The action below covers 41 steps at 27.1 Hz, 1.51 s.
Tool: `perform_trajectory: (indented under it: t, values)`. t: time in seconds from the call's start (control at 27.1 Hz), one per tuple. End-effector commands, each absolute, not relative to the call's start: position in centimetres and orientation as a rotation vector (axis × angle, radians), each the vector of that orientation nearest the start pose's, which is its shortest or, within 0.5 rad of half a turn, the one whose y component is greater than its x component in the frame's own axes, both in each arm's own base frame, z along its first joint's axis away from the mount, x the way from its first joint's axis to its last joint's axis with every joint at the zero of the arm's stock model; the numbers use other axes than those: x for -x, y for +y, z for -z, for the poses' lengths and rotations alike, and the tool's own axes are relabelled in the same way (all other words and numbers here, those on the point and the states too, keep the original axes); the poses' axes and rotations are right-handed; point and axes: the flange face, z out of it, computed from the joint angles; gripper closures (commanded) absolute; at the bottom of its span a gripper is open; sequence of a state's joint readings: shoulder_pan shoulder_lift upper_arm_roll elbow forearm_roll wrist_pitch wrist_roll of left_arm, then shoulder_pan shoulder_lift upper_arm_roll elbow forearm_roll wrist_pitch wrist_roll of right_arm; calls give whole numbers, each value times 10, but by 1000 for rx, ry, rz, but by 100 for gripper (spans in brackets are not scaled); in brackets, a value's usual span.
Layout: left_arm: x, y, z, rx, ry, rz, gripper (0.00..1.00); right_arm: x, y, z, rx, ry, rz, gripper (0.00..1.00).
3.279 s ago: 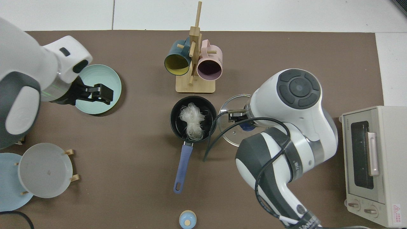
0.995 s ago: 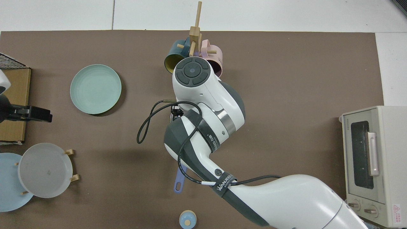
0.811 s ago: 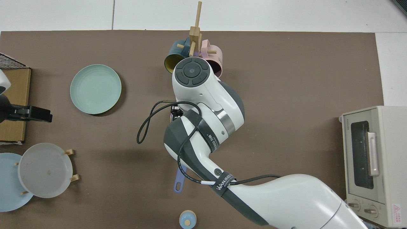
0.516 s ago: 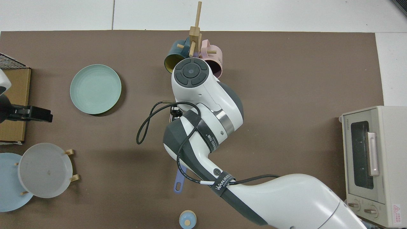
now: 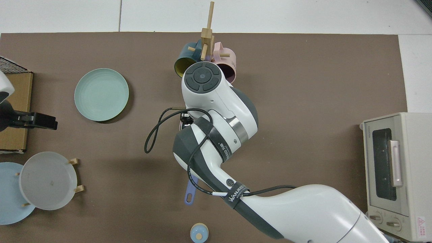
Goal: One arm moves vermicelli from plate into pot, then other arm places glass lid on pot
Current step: 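Lower the glass lid onto the saucepan with the right gripper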
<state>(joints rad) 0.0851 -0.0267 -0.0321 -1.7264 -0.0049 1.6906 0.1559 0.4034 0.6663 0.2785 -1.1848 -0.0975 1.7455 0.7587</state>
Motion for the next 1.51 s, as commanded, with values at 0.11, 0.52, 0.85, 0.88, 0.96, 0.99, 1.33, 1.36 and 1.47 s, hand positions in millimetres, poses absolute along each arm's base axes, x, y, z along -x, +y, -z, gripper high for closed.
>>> perform_trajectory:
  t: [0.11,0.52,0.85,0.88,0.96,0.99,1.33,1.36,1.47]
  values:
    - [-547,27,-576,3127,146,-11,0,-604,412,-396,3101,200,-165,100]
    - [-547,26,-576,3125,149,-12,0,-607,407,-393,3094,196,-142,100]
    - [-547,26,-576,3127,149,-11,0,-609,404,-388,3095,202,-146,25]
    - [-547,27,-576,3127,146,-11,0,-609,404,-388,3101,194,-138,0]
    - [-547,26,-576,3125,149,-9,0,-607,407,-388,3105,181,-135,0]
    - [-547,26,-576,3125,149,-11,0,-606,408,-388,3105,179,-135,0]
    - [-547,26,-576,3127,149,-11,0,-607,404,-399,3096,183,-139,0]
    - [-547,26,-576,3127,149,-11,0,-606,404,-400,3097,171,-141,0]
    - [-547,26,-576,3125,149,-11,0,-603,403,-402,3111,126,-160,0]
